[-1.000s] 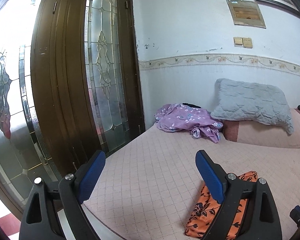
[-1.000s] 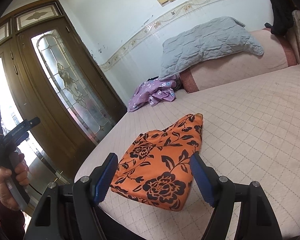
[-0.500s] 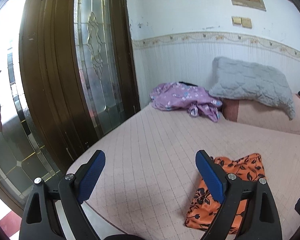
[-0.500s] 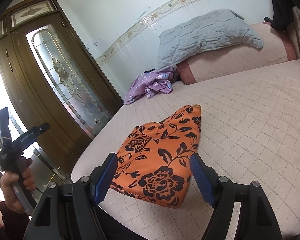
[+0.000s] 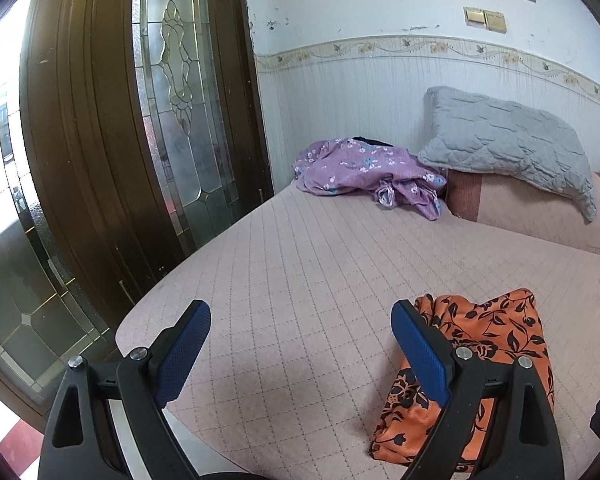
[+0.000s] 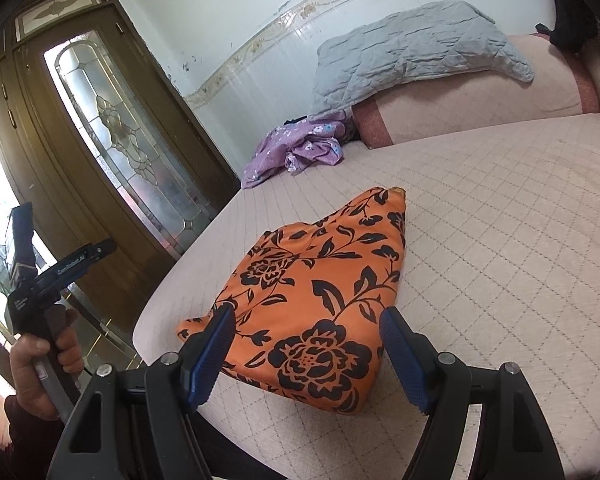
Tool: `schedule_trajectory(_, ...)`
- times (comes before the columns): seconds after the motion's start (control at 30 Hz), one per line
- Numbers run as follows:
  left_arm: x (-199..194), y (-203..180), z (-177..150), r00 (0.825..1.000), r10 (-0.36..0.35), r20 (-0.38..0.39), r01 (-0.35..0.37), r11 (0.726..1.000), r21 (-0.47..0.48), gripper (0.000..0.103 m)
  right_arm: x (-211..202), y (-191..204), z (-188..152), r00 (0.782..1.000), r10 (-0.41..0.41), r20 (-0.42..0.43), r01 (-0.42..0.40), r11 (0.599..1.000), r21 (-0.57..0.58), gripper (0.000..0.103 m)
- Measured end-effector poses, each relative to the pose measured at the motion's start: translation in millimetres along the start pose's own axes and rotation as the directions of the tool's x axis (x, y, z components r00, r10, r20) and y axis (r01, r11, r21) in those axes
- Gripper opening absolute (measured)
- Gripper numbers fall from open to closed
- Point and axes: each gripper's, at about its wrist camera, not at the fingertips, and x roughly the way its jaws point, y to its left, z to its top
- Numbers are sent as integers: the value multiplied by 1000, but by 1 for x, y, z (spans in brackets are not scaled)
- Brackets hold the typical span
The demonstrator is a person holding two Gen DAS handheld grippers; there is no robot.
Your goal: Fold small clothes
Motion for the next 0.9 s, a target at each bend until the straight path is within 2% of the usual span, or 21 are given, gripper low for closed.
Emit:
schedule_trajectory(0.53,18,-15,-4,999,-30,-23,30,999,17,92,8,0,-1,1000,0,-17,0,1000,10,78)
schedule_trajectory(0.63,27,-20,-6,996,-69,-62,71,997,35,92,10,-4,3,1000,8,-18,-7,1000,26,78)
schedule_trajectory(0.7,39,-25,-7,983,-130,-127,137,989,48,92,14,-10,9,1000,15,-21,-14,999,50,78)
schedule_trajectory(0.73,49,-30,-8,966,-182,-184,195,979,55,92,17,-15,12,999,26,-30,-23,997,73,78)
schedule_trajectory(0.77,60,-34,-9,939,-235,-251,254,966,45,92,19,-18,14,999,32,-36,-29,996,90,78)
schedule_trajectory(0.8,66,-36,-10,923,-259,-286,280,959,36,92,22,-24,18,998,39,-42,-33,992,118,78)
schedule_trajectory(0.87,82,-45,-14,872,-324,-367,358,933,27,92,28,-34,24,997,53,-49,-45,986,162,78)
schedule_trajectory(0.9,86,-48,-15,860,-334,-386,372,928,27,92,31,-38,26,997,62,-55,-52,983,178,78)
